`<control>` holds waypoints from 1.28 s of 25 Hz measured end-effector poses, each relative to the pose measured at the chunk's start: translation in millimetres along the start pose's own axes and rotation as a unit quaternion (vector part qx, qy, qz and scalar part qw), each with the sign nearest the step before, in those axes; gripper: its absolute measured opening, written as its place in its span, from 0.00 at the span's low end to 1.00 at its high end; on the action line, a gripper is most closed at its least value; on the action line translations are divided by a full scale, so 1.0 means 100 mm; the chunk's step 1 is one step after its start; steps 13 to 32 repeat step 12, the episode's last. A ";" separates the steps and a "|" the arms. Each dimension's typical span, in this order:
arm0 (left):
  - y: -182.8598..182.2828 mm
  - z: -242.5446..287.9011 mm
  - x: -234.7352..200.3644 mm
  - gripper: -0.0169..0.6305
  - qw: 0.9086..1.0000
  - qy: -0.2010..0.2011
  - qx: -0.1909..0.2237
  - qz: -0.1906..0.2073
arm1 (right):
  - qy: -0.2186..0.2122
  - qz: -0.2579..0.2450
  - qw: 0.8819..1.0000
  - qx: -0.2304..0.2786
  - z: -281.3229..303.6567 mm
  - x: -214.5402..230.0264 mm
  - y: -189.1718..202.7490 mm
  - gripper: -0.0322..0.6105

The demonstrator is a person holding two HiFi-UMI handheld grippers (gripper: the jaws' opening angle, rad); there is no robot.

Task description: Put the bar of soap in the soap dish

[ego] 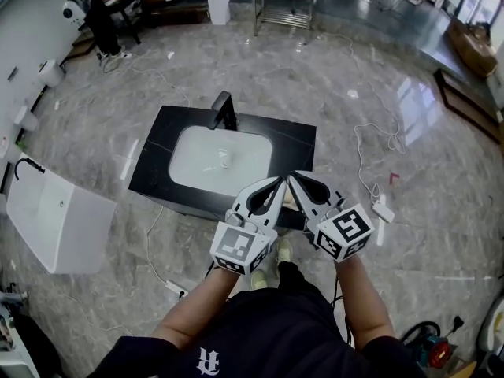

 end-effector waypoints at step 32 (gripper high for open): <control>-0.16 -0.08 0.15 0.04 1.000 0.007 0.017 0.011 | -0.005 -0.019 1.000 0.016 -0.13 -0.15 -0.19 0.06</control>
Point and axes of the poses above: the fingertips, and each gripper's own axes: z forward along the fingers, x to its right, y out of its underside, the point moved 9 cm from there along -z, backward along the fingers, and after that the axes turned 13 degrees about x, right-handed, at the moved point
